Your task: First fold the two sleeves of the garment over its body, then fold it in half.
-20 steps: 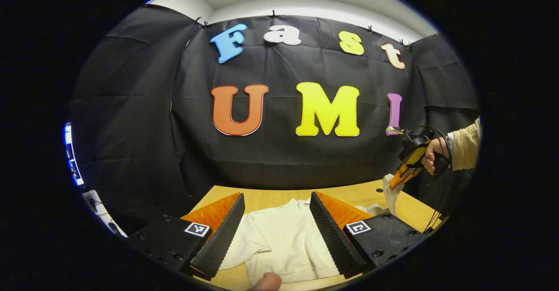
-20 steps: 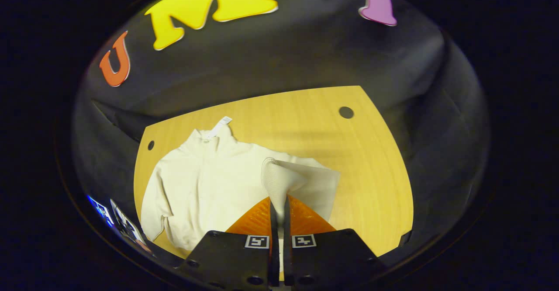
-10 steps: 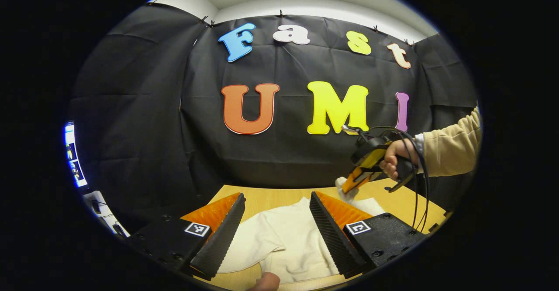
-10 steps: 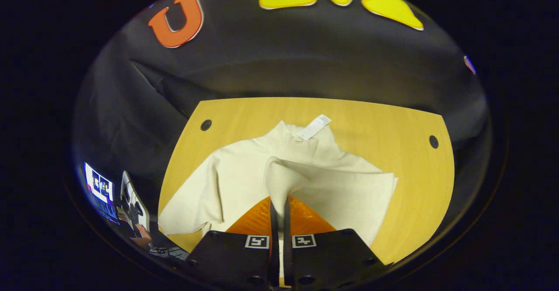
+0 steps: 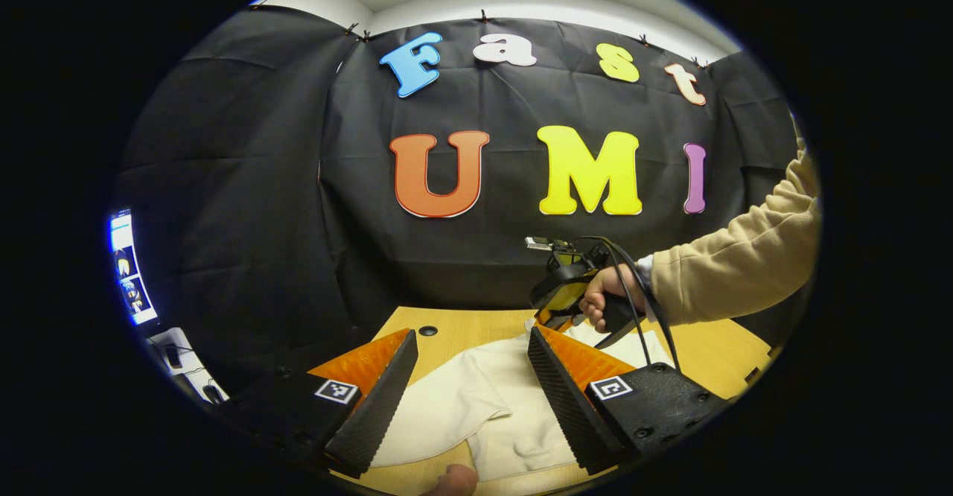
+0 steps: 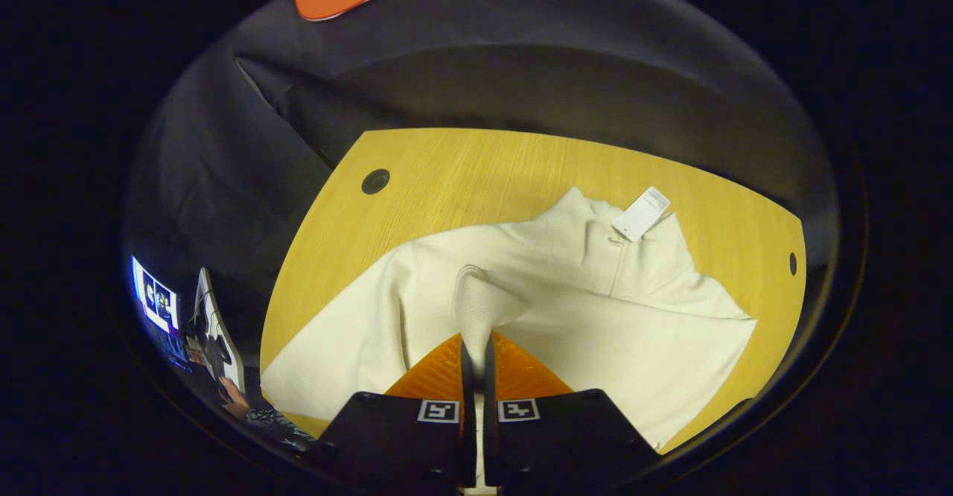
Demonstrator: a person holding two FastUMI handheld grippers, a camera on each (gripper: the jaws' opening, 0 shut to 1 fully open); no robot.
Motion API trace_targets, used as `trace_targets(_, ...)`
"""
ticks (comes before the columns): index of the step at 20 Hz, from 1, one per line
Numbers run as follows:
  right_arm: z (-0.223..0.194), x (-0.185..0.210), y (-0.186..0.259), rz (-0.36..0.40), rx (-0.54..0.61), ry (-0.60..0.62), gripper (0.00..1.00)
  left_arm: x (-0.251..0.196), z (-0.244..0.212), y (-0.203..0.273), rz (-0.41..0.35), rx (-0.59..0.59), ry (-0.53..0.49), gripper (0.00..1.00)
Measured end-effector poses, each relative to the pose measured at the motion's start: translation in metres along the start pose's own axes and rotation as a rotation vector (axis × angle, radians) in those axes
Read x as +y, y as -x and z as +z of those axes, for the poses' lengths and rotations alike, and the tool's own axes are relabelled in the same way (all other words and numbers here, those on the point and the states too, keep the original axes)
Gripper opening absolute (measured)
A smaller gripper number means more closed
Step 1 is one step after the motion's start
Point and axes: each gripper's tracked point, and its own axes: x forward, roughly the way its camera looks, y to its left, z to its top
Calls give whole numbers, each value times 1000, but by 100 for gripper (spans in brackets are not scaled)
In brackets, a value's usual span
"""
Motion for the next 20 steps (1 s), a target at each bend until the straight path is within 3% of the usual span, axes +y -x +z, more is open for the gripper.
trace_targets(6, -11, 16, -46, -41, 41, 15, 5, 12, -18, 3, 25, 39, 22, 97)
trace_targets(9, -11, 28, -48, -1, 43, -15, 15, 19, -24, 0, 59, 50, 39, 97)
trace_targets(10, -13, 31, -45, 2, 50, -26, 28, 21, -27, -1, 70, 59, 45, 97)
trace_targets(11, -13, 32, -43, 7, 51, -33, 27, 23, -32, -1, 81, 67, 48, 97)
trace_targets(12, -13, 38, -39, 25, 48, -31, 44, 26, -36, -2, 88, 74, 46, 97)
trace_targets(13, -12, 39, -36, 29, 42, -22, 46, 31, -42, 2, 100, 77, 35, 97)
trace_targets(14, -12, 42, -30, 33, 37, -14, 70, 34, -46, 4, 109, 82, 24, 97)
trace_targets(16, -12, 42, -18, 31, 22, 0, 88, 37, -53, 4, 125, 91, 23, 97)
trace_targets(20, -14, 37, 20, 28, -15, 21, 94, 40, -73, 5, 157, 137, 70, 97)
